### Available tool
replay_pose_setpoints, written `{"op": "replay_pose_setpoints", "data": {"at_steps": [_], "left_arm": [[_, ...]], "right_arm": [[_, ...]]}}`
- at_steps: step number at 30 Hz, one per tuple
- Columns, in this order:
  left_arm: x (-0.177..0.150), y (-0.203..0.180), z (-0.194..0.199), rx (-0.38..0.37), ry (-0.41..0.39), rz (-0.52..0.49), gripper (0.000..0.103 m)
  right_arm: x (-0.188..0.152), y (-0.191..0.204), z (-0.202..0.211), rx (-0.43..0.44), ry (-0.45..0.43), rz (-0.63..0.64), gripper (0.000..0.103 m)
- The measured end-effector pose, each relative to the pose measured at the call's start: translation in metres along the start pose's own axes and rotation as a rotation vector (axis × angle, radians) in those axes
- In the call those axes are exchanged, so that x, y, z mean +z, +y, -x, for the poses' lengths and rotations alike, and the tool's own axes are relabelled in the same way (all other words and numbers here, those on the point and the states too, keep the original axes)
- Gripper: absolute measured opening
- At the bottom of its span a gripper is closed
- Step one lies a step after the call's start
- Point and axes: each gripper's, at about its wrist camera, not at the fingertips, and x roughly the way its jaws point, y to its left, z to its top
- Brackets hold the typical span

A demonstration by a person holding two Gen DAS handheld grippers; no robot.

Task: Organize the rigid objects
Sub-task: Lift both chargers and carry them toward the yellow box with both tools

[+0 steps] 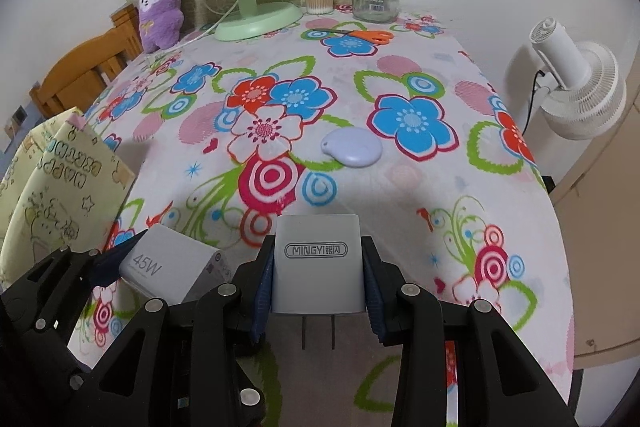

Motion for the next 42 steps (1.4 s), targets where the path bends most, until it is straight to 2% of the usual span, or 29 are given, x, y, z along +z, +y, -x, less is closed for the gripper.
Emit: {"op": "replay_pose_setpoints", "data": {"at_steps": [12, 21, 42], "left_arm": [[-0.014, -0.006, 0.029, 0.032, -0.031, -0.019, 0.072], [-0.020, -0.007, 0.052, 0.026, -0.051, -0.020, 0.072], [-0.017, -0.005, 0.103, 0.033, -0.094, -0.033, 0.072]], "right_arm": [[-0.017, 0.003, 0.029, -0.020, -0.030, -0.017, 0.043], [-0.026, 0.008, 0.053, -0.042, -0.045, -0.029, 0.043], [-0.024, 0.022, 0.107, -0.047, -0.102, -0.038, 0.043]]}}
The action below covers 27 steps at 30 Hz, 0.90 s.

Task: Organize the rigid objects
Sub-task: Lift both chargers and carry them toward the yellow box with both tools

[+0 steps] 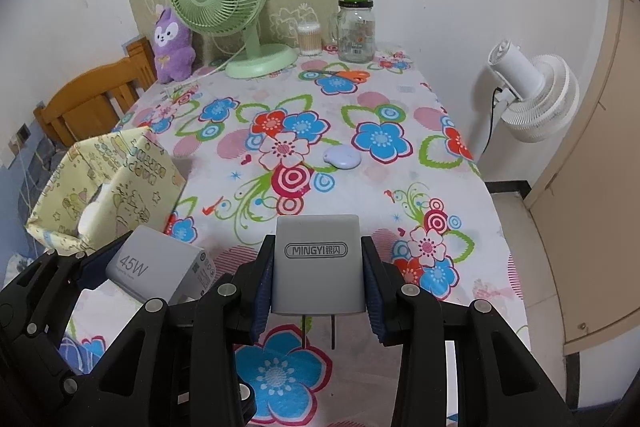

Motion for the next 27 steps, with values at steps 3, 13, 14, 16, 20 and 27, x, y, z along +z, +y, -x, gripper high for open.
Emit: {"op": "replay_pose_setpoints", "data": {"at_steps": [3, 13, 14, 16, 20, 27], "left_arm": [[0.003, 0.003, 0.005, -0.003, -0.003, 0.003, 0.072], [0.018, 0.016, 0.025, 0.004, -0.037, 0.008, 0.072], [0.020, 0.018, 0.027, 0.004, -0.041, 0.010, 0.072], [0.022, 0.022, 0.030, 0.004, -0.046, 0.013, 0.072], [0.027, 0.030, 0.035, 0.023, -0.063, 0.006, 0.072], [0.030, 0.051, 0.039, 0.037, -0.072, 0.015, 0.072]], "right_arm": [[0.004, 0.003, 0.005, -0.003, -0.002, 0.003, 0.043], [0.021, 0.016, 0.025, -0.012, -0.037, 0.014, 0.043], [0.024, 0.018, 0.026, -0.013, -0.040, 0.016, 0.043], [0.027, 0.022, 0.029, -0.014, -0.046, 0.020, 0.043], [0.034, 0.031, 0.033, -0.017, -0.067, 0.028, 0.043], [0.042, 0.052, 0.032, -0.004, -0.077, 0.041, 0.043]]}}
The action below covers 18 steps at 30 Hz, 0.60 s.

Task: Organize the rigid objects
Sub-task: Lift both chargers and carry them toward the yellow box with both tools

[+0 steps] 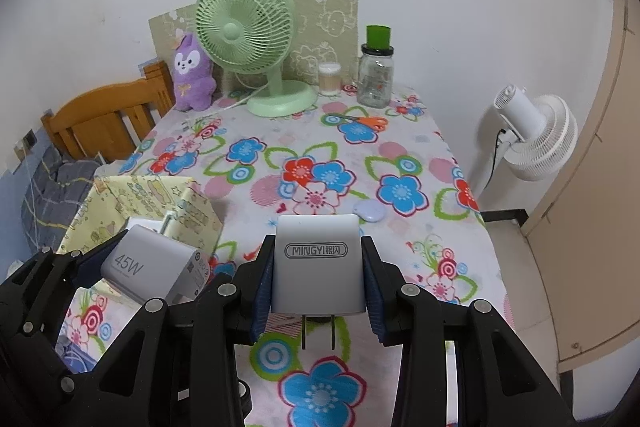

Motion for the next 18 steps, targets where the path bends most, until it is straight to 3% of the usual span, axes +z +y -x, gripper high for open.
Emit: {"op": "replay_pose_setpoints", "data": {"at_steps": [18], "left_arm": [[-0.004, 0.064, -0.015, 0.041, 0.030, 0.029, 0.072]], "right_arm": [[0.013, 0.062, -0.028, 0.049, 0.026, 0.033, 0.043]]}}
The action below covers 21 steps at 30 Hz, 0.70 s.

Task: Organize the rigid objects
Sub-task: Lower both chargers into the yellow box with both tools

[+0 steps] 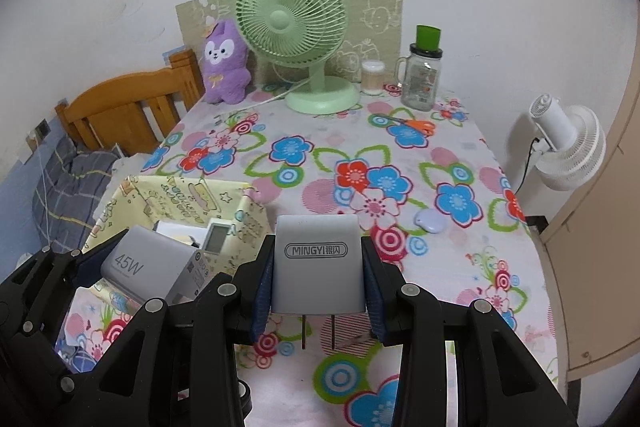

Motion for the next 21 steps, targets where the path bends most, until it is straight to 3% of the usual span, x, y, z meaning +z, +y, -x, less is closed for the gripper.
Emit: {"op": "replay_pose_setpoints", "data": {"at_steps": [13, 21], "left_arm": [[-0.004, 0.038, -0.024, -0.009, 0.034, 0.024, 0.072], [-0.006, 0.066, -0.041, 0.005, 0.059, 0.042, 0.072]], "right_arm": [[0.007, 0.036, -0.031, -0.003, 0.038, 0.026, 0.043], [0.011, 0.061, -0.056, 0.043, 0.064, 0.033, 0.042]]}}
